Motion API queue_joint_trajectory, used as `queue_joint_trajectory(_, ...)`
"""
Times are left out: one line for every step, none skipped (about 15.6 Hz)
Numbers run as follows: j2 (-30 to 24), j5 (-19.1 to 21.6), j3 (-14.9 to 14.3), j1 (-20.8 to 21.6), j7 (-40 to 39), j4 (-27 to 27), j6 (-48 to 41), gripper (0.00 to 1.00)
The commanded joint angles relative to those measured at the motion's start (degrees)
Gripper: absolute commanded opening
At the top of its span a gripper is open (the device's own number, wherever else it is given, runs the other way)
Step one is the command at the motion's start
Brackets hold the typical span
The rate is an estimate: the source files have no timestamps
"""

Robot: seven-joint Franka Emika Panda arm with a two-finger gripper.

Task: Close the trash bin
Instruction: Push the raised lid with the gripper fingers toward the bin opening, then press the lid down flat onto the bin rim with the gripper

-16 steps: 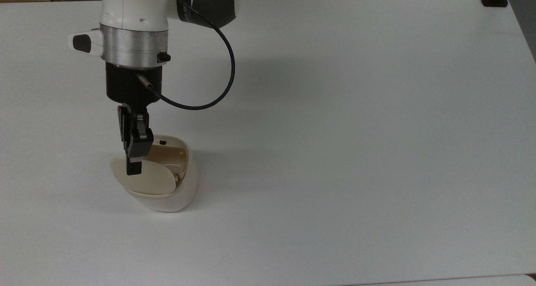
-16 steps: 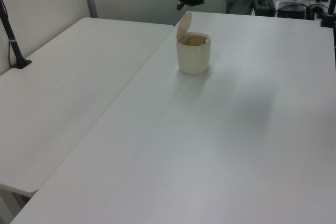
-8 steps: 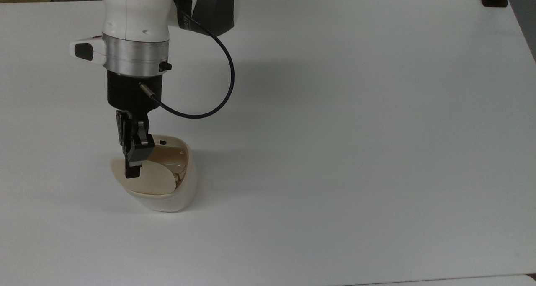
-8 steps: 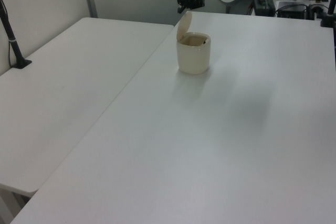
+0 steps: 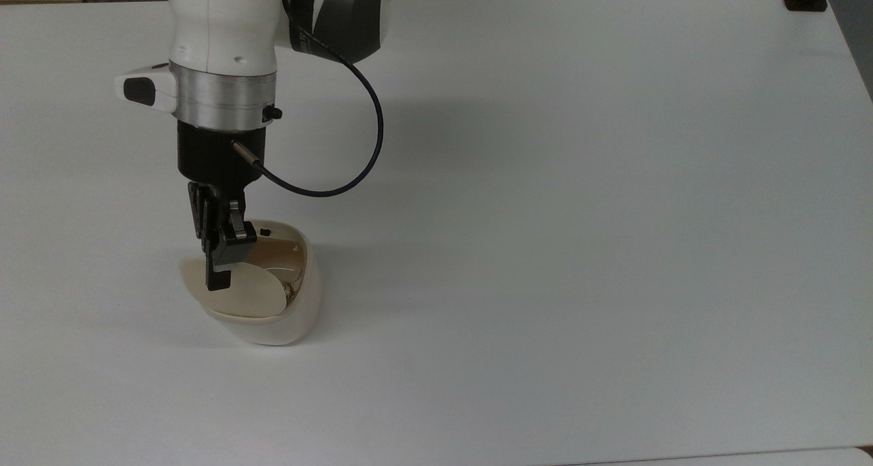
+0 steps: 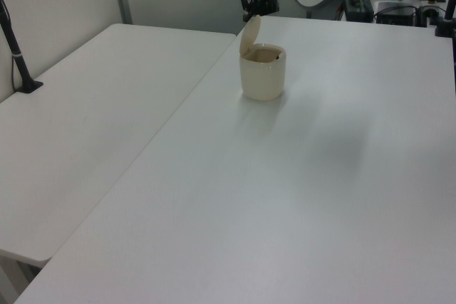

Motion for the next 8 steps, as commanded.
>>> queue_joint_trajectory(-4.6,-0.5,-0.8,0.9,-2.9,-5.5,-0.2,0.00)
queue_joint_trajectory(-5.5,-0.5,-0.8,0.9,-3.7,-6.6,-0.2,0.00)
queue_joint_trajectory(-6.5,-0.5,-0.8,0.7,-5.0,-7.8,-0.2,0.00)
queue_joint_trajectory(-7.1,-0.2,-0.8,0.7,-6.6,-8.5,-0.3,0.00)
queue_joint_trajectory(-7.3,-0.2,-0.8,0.6,-7.7,-8.6,-0.5,0.00)
queue_joint_trajectory(-7.3,-0.3,-0.8,0.4,-8.3,-8.6,-1.4,0.00)
queue_joint_trajectory(-7.3,-0.4,-0.7,0.3,-9.4,-8.7,-2.8,0.00)
queue_joint_trajectory(-7.4,-0.5,-0.6,0.3,-10.9,-8.8,-3.6,0.00)
